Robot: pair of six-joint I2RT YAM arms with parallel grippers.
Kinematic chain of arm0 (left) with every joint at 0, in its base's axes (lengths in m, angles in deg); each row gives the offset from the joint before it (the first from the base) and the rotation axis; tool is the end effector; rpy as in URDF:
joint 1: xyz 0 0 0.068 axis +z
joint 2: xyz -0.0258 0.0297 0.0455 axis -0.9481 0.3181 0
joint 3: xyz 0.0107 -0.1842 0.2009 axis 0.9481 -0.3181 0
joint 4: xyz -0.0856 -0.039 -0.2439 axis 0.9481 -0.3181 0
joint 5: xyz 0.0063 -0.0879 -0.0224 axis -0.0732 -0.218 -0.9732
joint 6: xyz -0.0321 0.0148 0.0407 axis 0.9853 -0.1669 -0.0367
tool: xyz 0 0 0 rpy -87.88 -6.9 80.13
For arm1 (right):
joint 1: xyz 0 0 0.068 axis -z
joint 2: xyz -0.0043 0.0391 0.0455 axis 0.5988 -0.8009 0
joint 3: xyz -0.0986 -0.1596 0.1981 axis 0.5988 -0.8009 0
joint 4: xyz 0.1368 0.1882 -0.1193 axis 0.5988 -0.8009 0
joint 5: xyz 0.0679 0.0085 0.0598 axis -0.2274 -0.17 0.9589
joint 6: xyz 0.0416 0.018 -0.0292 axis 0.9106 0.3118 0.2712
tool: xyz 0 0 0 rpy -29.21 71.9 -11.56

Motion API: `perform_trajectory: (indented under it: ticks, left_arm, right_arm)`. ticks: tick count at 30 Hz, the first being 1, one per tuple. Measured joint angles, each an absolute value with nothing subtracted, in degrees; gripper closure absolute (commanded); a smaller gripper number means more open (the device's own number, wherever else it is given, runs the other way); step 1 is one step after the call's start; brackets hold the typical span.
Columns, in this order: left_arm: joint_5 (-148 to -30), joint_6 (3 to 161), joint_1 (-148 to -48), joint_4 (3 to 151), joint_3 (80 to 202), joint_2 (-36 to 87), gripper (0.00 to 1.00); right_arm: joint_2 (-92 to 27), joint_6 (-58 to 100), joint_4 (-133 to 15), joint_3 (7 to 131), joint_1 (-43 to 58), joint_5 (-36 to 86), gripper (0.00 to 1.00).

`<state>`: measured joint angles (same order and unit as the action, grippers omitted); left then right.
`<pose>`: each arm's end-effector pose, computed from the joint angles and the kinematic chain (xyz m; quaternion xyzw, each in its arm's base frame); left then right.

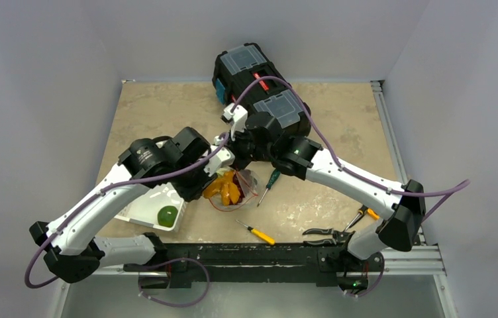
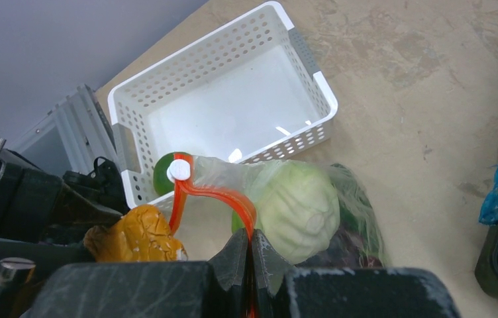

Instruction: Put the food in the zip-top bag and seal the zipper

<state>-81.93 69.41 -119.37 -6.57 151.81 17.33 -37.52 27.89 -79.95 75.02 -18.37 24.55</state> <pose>0.1208 -0.1348 0.3817 0.4029 0.8900 -0.0943 0.1914 0.1958 0.2894 0.3697 -0.3304 0.7797 0.3445 0.4053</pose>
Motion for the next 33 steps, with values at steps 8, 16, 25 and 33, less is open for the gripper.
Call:
perform_trajectory:
  ticks: [8, 16, 25, 33]
  left_arm:
    - [-76.40, 66.33, -119.50, -12.08, 155.55, 21.90, 0.93]
    - [-75.92, 65.76, -119.53, -14.17, 157.80, 22.93, 0.81]
    - [-75.94, 66.92, -119.70, -16.14, 160.88, 26.41, 0.86]
    - [-76.16, 68.43, -120.79, -8.23, 151.83, 19.08, 0.93]
  right_arm:
    - [-37.52, 27.85, -80.95, 75.02, -17.95, 25.42, 1.00]
    - [-37.63, 28.24, -80.36, 75.12, -18.04, 25.97, 1.00]
    - [-37.65, 28.74, -81.65, 75.12, -16.77, 25.34, 1.00]
    - [-37.45, 32.13, -79.64, 74.45, -18.09, 25.25, 1.00]
